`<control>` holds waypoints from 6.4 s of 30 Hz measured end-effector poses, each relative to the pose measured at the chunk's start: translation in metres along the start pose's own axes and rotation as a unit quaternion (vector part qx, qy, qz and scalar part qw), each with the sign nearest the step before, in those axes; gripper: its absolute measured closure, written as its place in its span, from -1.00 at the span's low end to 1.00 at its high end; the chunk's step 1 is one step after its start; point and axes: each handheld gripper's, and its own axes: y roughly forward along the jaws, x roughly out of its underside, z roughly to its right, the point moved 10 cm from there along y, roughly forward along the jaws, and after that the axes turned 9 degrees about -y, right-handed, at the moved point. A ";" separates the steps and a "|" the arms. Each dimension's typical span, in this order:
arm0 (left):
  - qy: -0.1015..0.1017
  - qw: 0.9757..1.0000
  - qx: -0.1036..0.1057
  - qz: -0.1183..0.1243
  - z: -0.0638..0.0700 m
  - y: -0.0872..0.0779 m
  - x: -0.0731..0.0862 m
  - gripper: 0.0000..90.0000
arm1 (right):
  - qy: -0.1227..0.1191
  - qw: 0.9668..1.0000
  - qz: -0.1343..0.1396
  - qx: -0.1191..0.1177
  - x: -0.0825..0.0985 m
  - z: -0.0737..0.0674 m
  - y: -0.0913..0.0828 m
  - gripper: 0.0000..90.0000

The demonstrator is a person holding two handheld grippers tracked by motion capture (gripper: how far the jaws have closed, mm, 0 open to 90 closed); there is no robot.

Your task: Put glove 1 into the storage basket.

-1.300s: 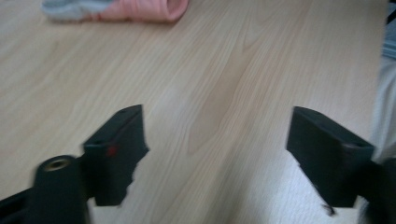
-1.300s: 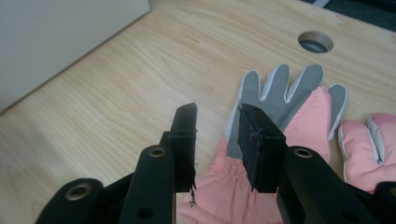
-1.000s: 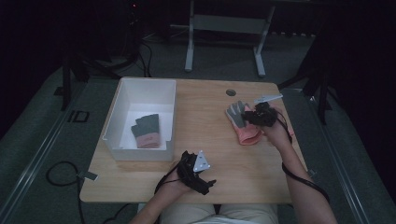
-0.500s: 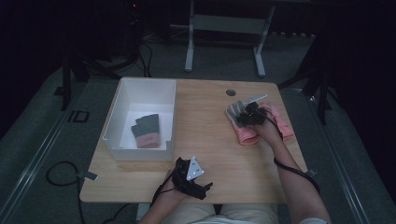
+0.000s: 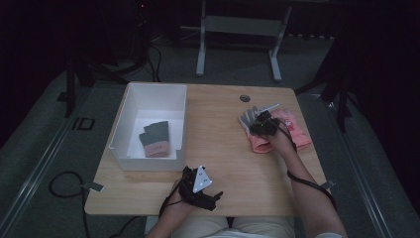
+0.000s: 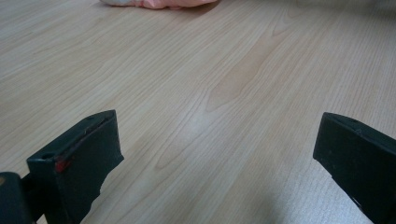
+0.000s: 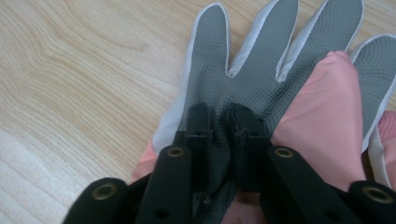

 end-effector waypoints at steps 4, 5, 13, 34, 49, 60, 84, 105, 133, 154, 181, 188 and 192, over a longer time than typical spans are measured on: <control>0.002 1.000 -0.002 -0.002 0.000 0.002 0.001 -0.99 | 0.028 1.000 0.004 0.003 -0.001 0.000 -0.002 0.90; 0.004 1.000 -0.003 -0.003 0.000 0.002 0.001 -0.99 | 0.040 0.999 0.008 0.004 -0.002 0.001 -0.004 0.93; 0.005 1.000 -0.004 -0.002 -0.002 0.002 0.001 -0.99 | 0.085 0.995 0.047 0.019 -0.019 -0.014 -0.045 0.97; 0.006 1.000 -0.006 0.012 -0.005 0.001 -0.002 -0.99 | 0.144 0.981 0.109 0.063 -0.024 -0.107 -0.130 0.97; 0.005 1.000 0.000 0.008 -0.002 0.006 0.001 -0.99 | 0.172 0.983 0.058 0.030 0.000 -0.135 -0.062 0.97; 0.006 1.000 0.001 0.007 -0.003 0.005 0.001 -0.99 | 0.163 0.986 0.035 0.026 0.003 -0.145 -0.034 0.93; 0.013 1.000 0.007 0.006 -0.003 0.004 0.002 -0.99 | 0.103 0.985 0.137 0.028 -0.018 -0.096 -0.106 0.51; 0.017 1.000 0.007 0.006 -0.004 0.007 0.001 -0.99 | 0.118 0.981 0.102 0.119 0.057 0.067 -0.136 0.40; 0.019 1.000 0.019 0.013 -0.003 0.006 0.000 -0.99 | 0.097 0.989 0.023 0.110 0.083 0.096 -0.057 0.42; 0.021 0.999 0.020 0.016 -0.004 0.006 -0.001 -0.99 | 0.165 0.971 0.020 0.170 0.073 0.092 -0.086 0.99; 0.032 0.999 0.019 0.013 -0.001 0.007 -0.001 -0.99 | 0.198 0.956 0.084 0.202 0.062 -0.018 -0.185 0.99; 0.032 0.999 0.018 0.016 -0.001 0.005 -0.002 -0.99 | 0.210 0.957 0.070 0.190 0.065 -0.030 -0.161 0.99; 0.029 0.999 0.017 0.017 -0.003 0.004 -0.002 -0.99 | 0.216 0.957 0.060 0.183 0.071 -0.037 -0.146 0.99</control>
